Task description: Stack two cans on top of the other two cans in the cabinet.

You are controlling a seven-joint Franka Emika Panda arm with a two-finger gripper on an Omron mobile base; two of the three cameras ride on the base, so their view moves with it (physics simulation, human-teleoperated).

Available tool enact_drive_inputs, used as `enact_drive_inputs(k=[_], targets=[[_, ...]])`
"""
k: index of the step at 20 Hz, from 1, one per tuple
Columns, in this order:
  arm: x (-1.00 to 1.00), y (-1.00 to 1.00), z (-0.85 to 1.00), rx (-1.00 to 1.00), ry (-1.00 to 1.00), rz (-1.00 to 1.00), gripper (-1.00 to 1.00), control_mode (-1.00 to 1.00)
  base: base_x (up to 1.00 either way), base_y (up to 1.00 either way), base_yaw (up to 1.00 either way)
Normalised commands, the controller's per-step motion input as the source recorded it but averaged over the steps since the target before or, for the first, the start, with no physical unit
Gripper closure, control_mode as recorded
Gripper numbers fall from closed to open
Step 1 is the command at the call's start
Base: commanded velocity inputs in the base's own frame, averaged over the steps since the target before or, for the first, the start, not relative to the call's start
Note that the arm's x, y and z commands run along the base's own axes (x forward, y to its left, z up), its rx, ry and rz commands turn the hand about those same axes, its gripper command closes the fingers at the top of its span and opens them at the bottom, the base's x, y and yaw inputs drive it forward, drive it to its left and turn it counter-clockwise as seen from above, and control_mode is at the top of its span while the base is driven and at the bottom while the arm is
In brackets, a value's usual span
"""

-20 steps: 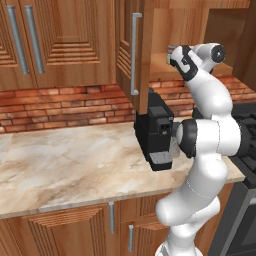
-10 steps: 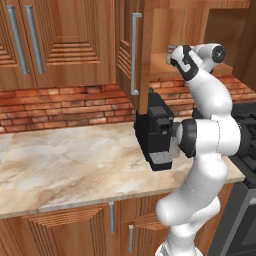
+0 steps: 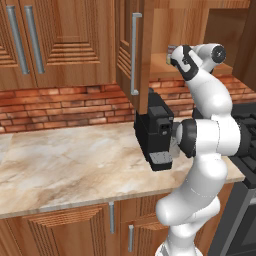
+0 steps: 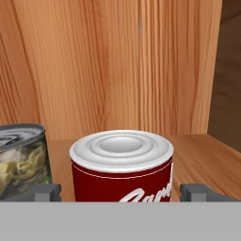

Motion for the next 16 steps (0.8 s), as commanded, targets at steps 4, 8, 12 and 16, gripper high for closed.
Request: enact_drive_inputs(k=[4, 8, 12, 16], targets=[[0.0, 0.0, 0.0, 0.0, 0.0, 0.0, 1.0, -1.0, 0.0, 0.0, 0.0], [0.0, 0.0, 0.0, 0.0, 0.0, 0.0, 1.0, -1.0, 0.0, 0.0, 0.0], [0.0, 0.0, 0.0, 0.0, 0.0, 0.0, 1.0, -1.0, 0.0, 0.0, 0.0], [0.0, 0.0, 0.0, 0.0, 0.0, 0.0, 1.0, -1.0, 0.0, 0.0, 0.0]])
